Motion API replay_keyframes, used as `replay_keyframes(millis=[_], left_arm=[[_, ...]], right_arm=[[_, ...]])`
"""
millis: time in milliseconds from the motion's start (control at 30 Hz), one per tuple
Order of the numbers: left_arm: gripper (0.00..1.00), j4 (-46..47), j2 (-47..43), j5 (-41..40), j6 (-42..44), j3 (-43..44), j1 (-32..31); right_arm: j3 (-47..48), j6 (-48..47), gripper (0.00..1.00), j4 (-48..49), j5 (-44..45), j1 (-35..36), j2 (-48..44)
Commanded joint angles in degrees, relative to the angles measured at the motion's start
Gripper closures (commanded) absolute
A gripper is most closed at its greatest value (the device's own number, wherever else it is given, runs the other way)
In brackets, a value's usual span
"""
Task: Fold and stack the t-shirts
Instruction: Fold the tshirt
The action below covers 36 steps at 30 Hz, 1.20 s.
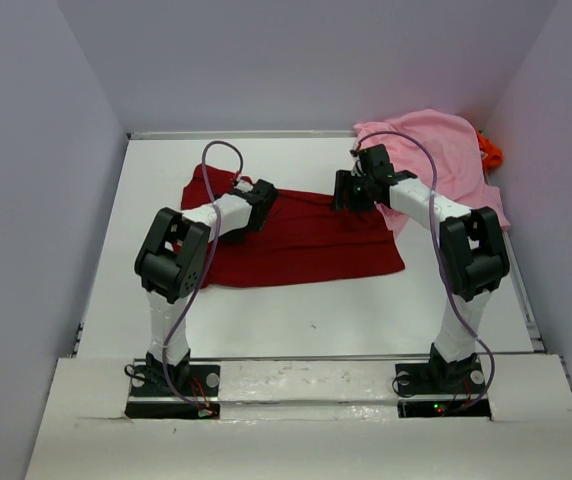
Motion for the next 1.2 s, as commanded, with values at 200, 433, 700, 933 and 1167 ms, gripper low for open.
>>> replay_keyframes(millis=[200,433,700,933,1167], left_arm=[[0.28,-1.4,-4.0,-0.5,-0.9,-4.3,-2.1],[0.30,-1.2,-0.9,1.3,-0.6,-5.8,-2.7],[0.57,0.8,2.9,2.0,0.6,-5.9,-2.5],[1.00,1.8,3.4,2.0,0.7,-6.2,-2.5],[1.00,1.6,0.9,-0.6,0.2,-5.6,-2.5]], right_arm=[[0.4,-0.5,0.36,2.2,-0.1,-0.1,-1.8],[0.1,-0.5,0.36,2.2,0.2,-0.1,-2.4],[0.0,-0.5,0.36,2.4,-0.2,-0.1,-2.6],[0.0,-0.5,0.36,2.4,-0.3,-0.1,-2.6],[-0.2,-0.3,0.36,2.6,-1.0,-0.1,-2.7]])
